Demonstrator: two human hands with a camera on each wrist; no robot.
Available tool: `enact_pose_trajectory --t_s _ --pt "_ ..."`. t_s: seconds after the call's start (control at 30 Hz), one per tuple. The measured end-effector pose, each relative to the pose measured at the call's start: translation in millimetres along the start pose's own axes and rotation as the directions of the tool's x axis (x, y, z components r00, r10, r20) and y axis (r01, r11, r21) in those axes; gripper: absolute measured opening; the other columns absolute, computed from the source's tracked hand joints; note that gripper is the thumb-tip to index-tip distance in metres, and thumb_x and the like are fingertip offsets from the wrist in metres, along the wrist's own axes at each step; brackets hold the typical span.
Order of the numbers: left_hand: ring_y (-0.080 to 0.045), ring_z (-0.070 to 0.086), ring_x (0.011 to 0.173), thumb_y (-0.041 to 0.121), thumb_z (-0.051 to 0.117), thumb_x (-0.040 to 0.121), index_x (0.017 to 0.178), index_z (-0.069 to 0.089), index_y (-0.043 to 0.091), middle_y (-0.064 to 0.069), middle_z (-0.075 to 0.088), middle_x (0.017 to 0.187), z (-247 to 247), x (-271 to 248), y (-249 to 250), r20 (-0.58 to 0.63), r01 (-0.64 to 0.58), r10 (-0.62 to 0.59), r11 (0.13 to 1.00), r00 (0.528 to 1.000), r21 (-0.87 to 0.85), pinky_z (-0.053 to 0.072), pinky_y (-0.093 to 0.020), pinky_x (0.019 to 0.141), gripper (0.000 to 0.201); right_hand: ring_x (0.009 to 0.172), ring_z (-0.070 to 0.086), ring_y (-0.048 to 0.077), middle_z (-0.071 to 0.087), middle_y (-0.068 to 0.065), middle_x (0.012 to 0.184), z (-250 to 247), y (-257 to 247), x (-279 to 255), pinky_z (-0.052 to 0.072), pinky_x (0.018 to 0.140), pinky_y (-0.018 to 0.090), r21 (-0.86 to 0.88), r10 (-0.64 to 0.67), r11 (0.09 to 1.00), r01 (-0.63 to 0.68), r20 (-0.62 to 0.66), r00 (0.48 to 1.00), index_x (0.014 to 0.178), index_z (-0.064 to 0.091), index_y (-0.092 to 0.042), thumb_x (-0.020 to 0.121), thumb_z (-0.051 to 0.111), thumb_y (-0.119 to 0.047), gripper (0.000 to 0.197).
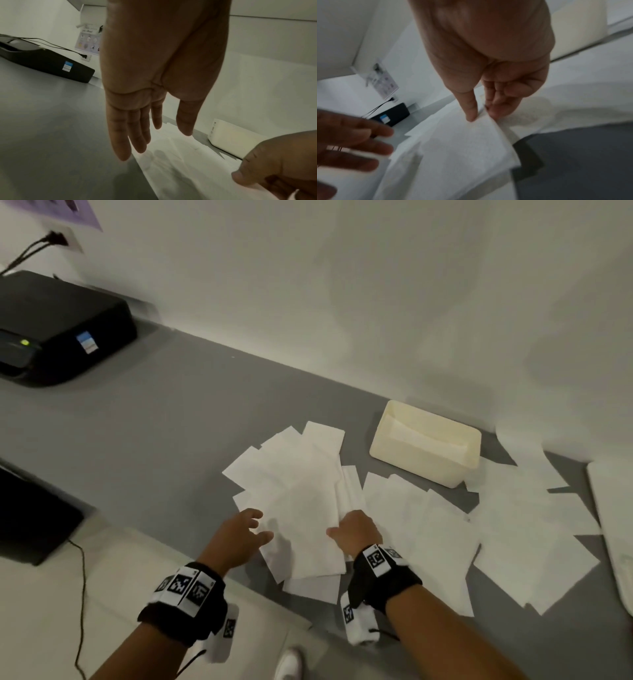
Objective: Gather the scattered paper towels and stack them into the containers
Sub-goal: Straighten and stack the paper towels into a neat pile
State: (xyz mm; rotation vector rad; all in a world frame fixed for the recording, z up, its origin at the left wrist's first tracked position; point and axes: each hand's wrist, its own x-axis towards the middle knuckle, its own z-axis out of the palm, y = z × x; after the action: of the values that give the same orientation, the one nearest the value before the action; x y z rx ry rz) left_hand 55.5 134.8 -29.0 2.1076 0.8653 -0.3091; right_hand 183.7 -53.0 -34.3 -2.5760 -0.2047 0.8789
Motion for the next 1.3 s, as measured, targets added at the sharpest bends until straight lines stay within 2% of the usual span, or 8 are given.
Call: enact_pose_trajectory --t_s 0.23,0.5,0.67,0.9,1.0,1.07,1.2,1.3 --pt "-0.017 0.063 0.093 0.028 0.069 0.087 0.124 0.056 0.015 -0.004 0.065 0.113 0.1 2.3 0.9 0.085 -0.006 0.018 0.99 0.996 -0.141 0.049 -0.023 0.069 0.042 0.06 0.053 0.021 0.052 0.003 0.055 -2.2 4.6 -8.3 0.042 0.063 0.025 0.204 0.002 0.979 0.008 -0.052 0.999 0.051 0.05 -0.012 0.079 0.066 -0.021 0.033" --pt "-0.016 0.06 0.068 0.018 0.068 0.087 0.108 0.057 0.014 -0.009 0.067 0.086 27.3 18.6 38.6 0.23 0.104 -0.027 0.939 0.973 -0.329 0.05 -0.025 0.057 0.025 0.073 0.057 0.021 0.063 0.001 0.075 -11.3 36.9 -37.8 0.042 0.065 0.025 0.04 0.104 0.994 -0.097 -0.21 0.972 0.074 0.062 -0.015 0.082 0.064 -0.028 0.015" --pt "-0.018 0.067 0.081 0.02 0.068 0.086 0.113 0.057 0.013 -0.013 0.071 0.098 39.9 20.6 49.0 0.311 0.141 -0.026 0.925 0.95 -0.353 0.056 -0.031 0.066 0.031 0.071 0.051 0.019 0.054 -0.003 0.072 -12.1 51.5 -46.0 0.037 0.056 0.026 0.225 0.157 0.97 -0.094 -0.283 0.946 0.074 0.049 -0.016 0.085 0.057 -0.019 0.013" --pt "-0.025 0.07 0.091 0.055 0.053 0.092 0.11 0.064 0.008 -0.014 0.073 0.106 55.9 3.7 61.4 0.527 0.315 0.046 0.757 0.848 -0.572 0.058 -0.037 0.074 0.051 0.096 0.062 0.026 0.064 0.008 0.109 -17.6 49.7 -51.2 0.053 0.076 0.035 0.839 0.195 0.536 -0.093 -0.016 0.981 0.114 0.056 -0.01 0.085 0.06 -0.001 0.031" --pt "-0.027 0.067 0.106 0.05 0.055 0.092 0.119 0.064 0.014 -0.007 0.071 0.114 64.5 -0.3 60.0 0.587 0.385 0.114 0.652 0.801 -0.653 0.055 -0.043 0.089 0.046 0.097 0.064 0.024 0.064 0.01 0.114 -8.6 49.6 -50.2 0.054 0.082 0.037 0.689 0.114 0.718 -0.093 0.015 0.993 0.121 0.053 -0.009 0.079 0.067 -0.001 0.044" --pt "-0.026 0.067 0.105 0.03 0.058 0.095 0.12 0.063 0.01 -0.007 0.071 0.114 65.5 -2.3 59.0 0.506 0.267 0.122 0.732 0.854 -0.627 0.056 -0.043 0.087 0.033 0.093 0.064 0.019 0.065 0.005 0.107 -4.9 44.9 -48.9 0.052 0.08 0.03 0.433 0.074 0.898 -0.073 0.015 0.997 0.124 0.05 -0.011 0.078 0.072 -0.012 0.051" --pt "-0.022 0.068 0.096 0.02 0.055 0.095 0.107 0.066 0.015 -0.004 0.071 0.108 56.5 -3.9 44.6 0.242 0.024 0.14 0.819 0.96 -0.573 0.058 -0.041 0.08 0.017 0.081 0.057 0.016 0.061 -0.004 0.081 -20.9 17.5 -38.7 0.04 0.077 0.023 0.271 0.073 0.962 -0.007 -0.234 0.97 0.126 0.049 -0.014 0.09 0.061 -0.03 0.041" --pt "-0.021 0.067 0.099 0.022 0.055 0.096 0.109 0.066 0.019 0.0 0.072 0.107 43.8 -3.6 26.3 0.178 0.031 0.113 0.758 0.978 -0.652 0.057 -0.042 0.084 0.017 0.102 0.06 0.026 0.068 0.008 0.101 -32.0 -14.3 -4.7 0.043 0.087 0.028 0.119 -0.075 0.986 0.12 -0.327 0.942 0.119 0.056 -0.011 0.092 0.055 -0.027 0.031"
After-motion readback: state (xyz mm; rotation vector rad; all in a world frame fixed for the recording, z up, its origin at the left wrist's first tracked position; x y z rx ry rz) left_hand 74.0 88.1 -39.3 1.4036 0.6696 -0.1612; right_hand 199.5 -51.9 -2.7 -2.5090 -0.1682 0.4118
